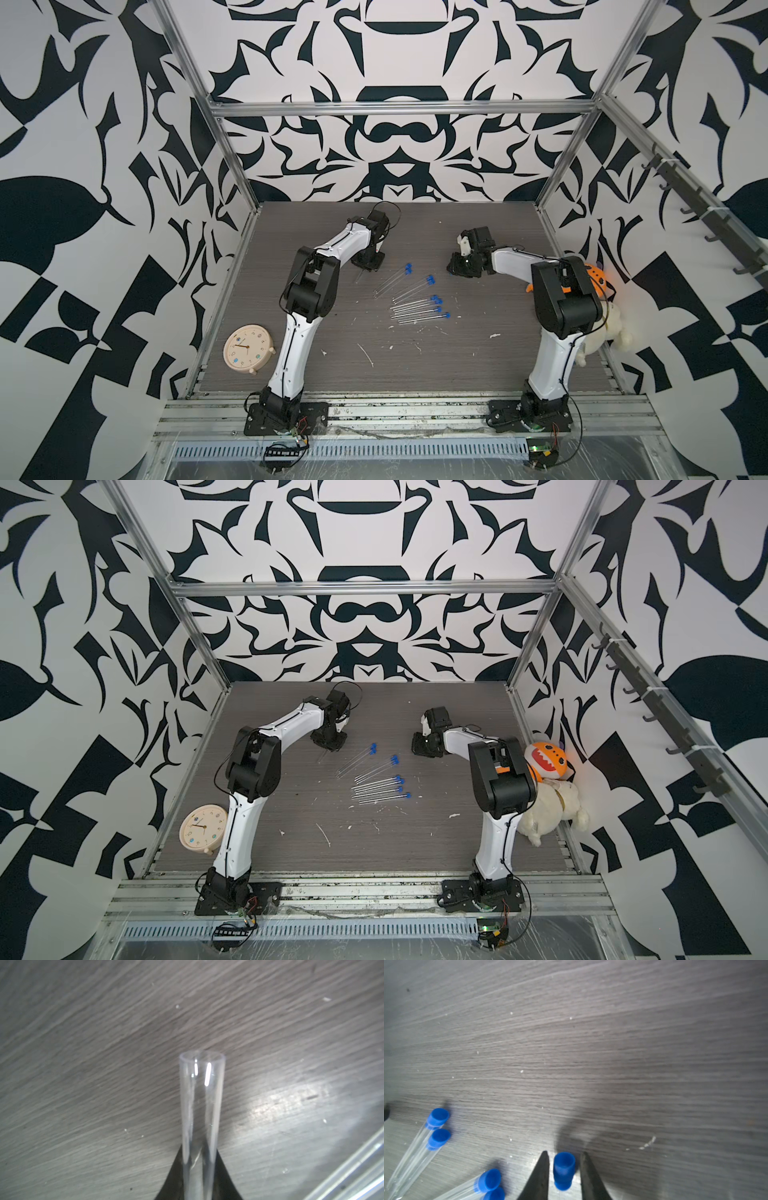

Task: Remove stoppers from test tubes
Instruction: Place the stopper at the center of the board.

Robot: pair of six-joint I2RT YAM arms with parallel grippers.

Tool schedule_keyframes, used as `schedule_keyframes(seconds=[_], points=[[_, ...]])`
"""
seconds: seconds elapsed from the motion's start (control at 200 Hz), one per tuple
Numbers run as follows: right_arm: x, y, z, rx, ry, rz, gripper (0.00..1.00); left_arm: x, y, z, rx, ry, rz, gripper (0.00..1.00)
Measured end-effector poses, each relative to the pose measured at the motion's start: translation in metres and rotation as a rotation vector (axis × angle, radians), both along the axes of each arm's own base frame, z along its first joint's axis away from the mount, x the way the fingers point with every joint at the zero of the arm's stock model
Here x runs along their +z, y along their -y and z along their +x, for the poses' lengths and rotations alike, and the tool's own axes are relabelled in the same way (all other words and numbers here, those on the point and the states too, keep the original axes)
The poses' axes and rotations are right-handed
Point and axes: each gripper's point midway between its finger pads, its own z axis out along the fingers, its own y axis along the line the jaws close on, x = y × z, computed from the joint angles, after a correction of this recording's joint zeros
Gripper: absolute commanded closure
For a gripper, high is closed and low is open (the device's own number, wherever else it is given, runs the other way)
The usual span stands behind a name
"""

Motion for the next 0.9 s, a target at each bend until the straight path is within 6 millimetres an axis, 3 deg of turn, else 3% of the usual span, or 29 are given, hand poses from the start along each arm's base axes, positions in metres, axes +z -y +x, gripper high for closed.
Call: schedule_keyframes(seconds=[0.315, 0.49, 0.615, 0.775, 0.9], points=[[0.003, 0.002, 0.000, -0.010, 0.008, -0.009, 0.60, 0.000, -0.002, 0.001, 0.028, 0.007, -0.021, 0.60], [0.010, 0.004, -0.007, -0.012, 0.004, -0.014, 0.55, 0.002, 0.000, -0.004, 0.031, -0.005, -0.045, 0.36], [0.034, 0.004, -0.008, -0.006, 0.062, -0.018, 0.50, 0.006, 0.000, -0.011, 0.035, -0.015, -0.063, 0.28], [0.072, -0.004, -0.008, 0.018, 0.157, -0.016, 0.49, 0.036, 0.001, -0.012, 0.038, 0.028, -0.094, 0.28], [0.082, -0.008, -0.010, 0.032, 0.185, -0.014, 0.48, 0.069, 0.005, -0.022, 0.023, 0.079, -0.136, 0.29]])
